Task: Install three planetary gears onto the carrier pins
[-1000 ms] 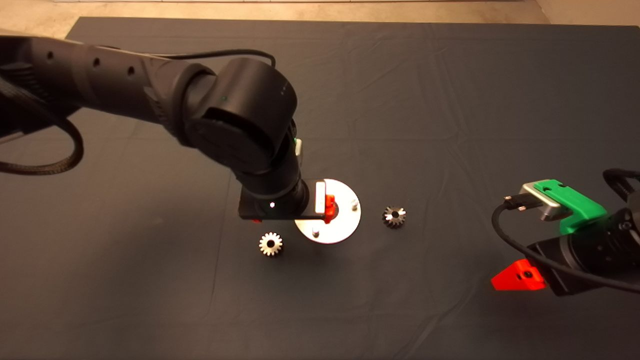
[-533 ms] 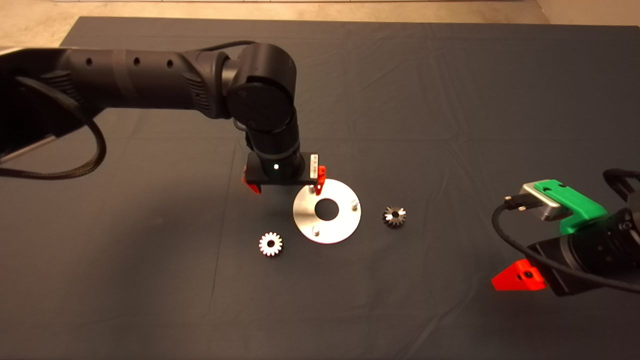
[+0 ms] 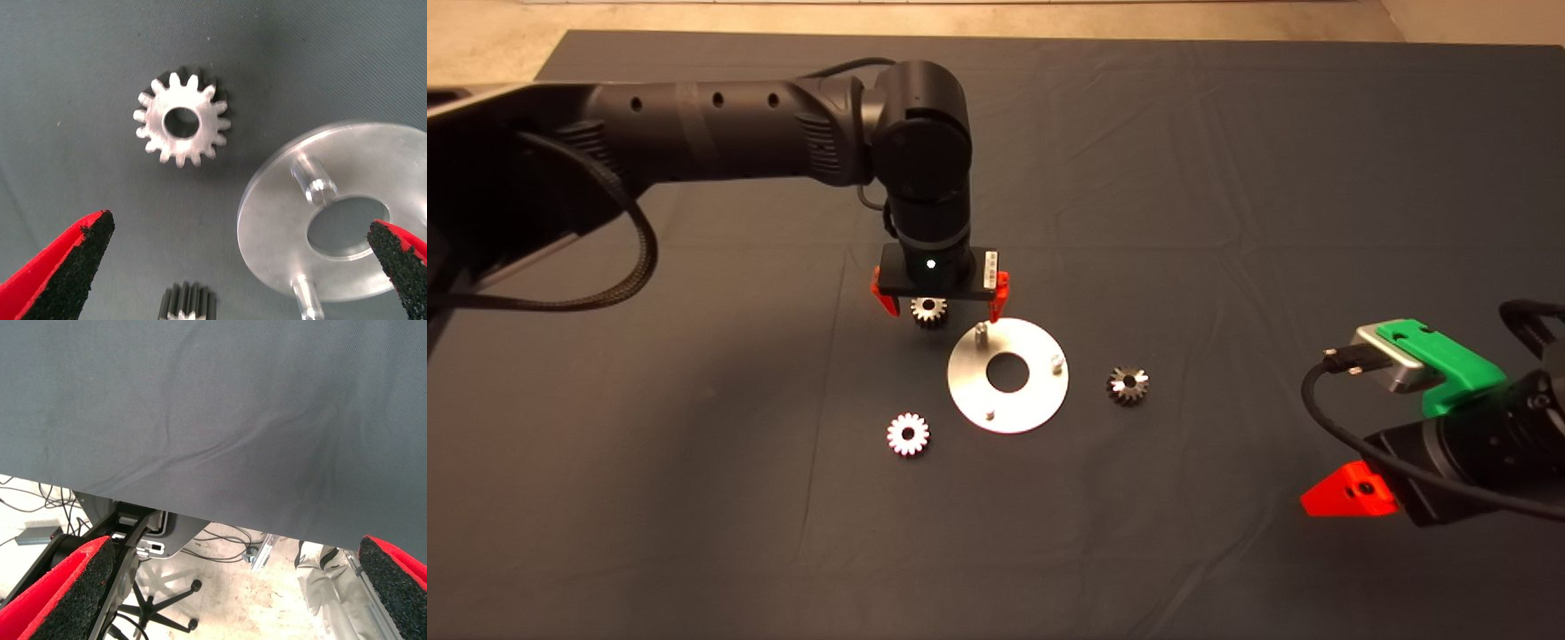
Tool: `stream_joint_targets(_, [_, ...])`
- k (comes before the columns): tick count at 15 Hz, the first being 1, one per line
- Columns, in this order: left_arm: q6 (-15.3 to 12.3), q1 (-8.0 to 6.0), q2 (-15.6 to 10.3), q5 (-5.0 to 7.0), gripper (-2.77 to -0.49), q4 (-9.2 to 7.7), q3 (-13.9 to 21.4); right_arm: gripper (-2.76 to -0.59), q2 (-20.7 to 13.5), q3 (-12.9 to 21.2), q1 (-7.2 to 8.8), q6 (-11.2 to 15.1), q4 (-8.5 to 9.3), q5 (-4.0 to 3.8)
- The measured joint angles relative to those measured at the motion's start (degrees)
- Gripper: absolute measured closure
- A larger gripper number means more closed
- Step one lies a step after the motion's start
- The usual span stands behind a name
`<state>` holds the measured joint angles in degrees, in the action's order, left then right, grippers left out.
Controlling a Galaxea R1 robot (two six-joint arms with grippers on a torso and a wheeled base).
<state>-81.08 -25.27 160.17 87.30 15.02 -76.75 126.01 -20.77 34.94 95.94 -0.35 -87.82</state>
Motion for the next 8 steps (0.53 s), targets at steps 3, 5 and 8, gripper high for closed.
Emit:
stream_joint_targets(3, [3.01, 1.46, 0.51, -0.04, -2.77, 0.00, -3.80, -2.73, 0.00, 0.00, 0.00, 0.00, 0.00, -0.02])
stream_joint_targets(5, [4.24, 1.61, 0.88, -0.21, -2.77, -0.20, -5.08, -2.73, 0.01, 0.00, 0.00, 0.00, 0.00, 0.06])
stream_joint_targets(8, [5.23, 2.37, 1.32, -0.52, -2.77, 0.05, -6.43, -2.73, 0.00, 0.05, 0.00, 0.00, 0.00, -0.02])
